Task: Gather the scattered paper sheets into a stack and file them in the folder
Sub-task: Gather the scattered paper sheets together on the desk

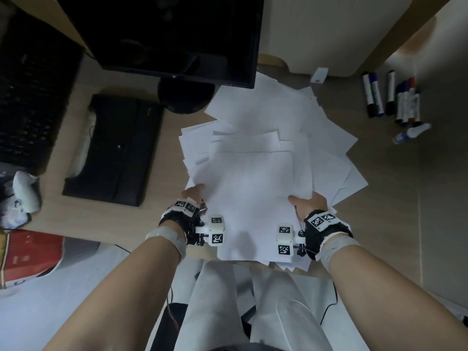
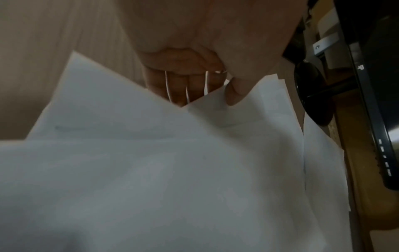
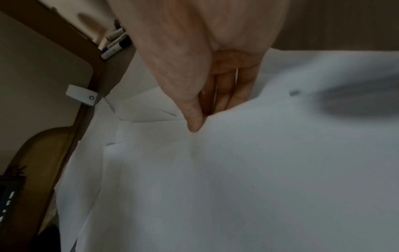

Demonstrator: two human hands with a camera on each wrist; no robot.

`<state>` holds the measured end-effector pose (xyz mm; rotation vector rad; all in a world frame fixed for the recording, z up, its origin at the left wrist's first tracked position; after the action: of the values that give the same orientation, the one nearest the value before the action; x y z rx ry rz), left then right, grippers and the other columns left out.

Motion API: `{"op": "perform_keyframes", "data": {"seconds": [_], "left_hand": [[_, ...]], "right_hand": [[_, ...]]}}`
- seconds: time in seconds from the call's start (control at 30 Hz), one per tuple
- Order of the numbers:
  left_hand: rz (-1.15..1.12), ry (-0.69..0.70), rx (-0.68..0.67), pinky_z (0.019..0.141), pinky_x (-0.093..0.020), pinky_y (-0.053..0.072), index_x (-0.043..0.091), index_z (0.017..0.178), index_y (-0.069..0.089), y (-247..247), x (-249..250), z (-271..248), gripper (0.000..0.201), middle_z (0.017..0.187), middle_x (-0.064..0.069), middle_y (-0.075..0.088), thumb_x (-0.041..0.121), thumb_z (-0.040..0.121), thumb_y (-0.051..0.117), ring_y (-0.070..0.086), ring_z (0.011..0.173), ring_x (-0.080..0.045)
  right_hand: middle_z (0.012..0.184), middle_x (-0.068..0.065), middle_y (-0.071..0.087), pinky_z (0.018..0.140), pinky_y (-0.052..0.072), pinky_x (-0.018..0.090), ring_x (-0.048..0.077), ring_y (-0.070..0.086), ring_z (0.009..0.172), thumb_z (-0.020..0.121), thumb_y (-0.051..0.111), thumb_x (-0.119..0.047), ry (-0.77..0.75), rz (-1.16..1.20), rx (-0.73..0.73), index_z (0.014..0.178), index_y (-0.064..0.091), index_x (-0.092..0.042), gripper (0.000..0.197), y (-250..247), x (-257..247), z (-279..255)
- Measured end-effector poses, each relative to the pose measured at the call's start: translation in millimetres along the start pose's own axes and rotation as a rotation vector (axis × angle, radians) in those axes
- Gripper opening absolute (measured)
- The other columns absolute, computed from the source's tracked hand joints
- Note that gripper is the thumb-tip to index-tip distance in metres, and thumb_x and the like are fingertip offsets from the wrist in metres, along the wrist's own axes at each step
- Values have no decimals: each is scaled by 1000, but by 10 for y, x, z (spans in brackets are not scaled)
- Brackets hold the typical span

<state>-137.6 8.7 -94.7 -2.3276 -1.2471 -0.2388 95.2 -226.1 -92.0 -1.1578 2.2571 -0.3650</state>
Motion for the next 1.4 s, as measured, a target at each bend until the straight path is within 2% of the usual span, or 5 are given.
{"op": "perform_keyframes", "data": {"seconds": [0.3,0.6,0.9,1.13,1.4], "left_hand": [[-39,79,-93,75,-45,59,9,88,57,228,359,-50,7,100,-16,67,10,93,52,68,87,-34],[156,-31,-258,68,-32,57,5,86,67,138,106,-241,14,77,-8,69,13,92,58,62,69,-20],[97,96,-221,94,-47,46,13,131,56,183,305,-201,48,137,-9,53,39,90,58,50,127,-30],[715,287,-214,94,-33,41,2,135,50,496,389,-231,44,137,-19,52,25,97,51,52,123,-32],[135,208,-157,80,-38,54,19,123,52,263,659,-52,34,99,-16,64,24,91,62,66,86,-27]], "right_hand": [[86,12,62,56,40,28,26,57,70,79,70,-56,121,110,93,101,61,2,63,-358,-53,-114],[121,9,59,86,42,29,31,56,115,91,65,-22,9,23,52,129,51,5,48,-22,-298,-228],[146,13,45,95,39,26,29,49,127,94,60,-18,-10,-10,78,147,32,-2,63,-87,-346,-243],[109,15,64,79,45,32,30,60,94,88,67,-35,-6,211,92,126,55,4,56,-38,-255,-177],[103,9,59,73,41,27,26,56,89,90,64,-23,5,64,82,121,55,5,43,45,-401,-145]]}}
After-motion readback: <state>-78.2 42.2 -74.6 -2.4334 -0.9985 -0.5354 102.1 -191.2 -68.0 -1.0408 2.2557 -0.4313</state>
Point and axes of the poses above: each hand's wrist, its own z-axis towards the middle knuckle, its own y-axis out of the palm, x = y × z, the point moved 4 cm from there along z, towards the middle knuckle
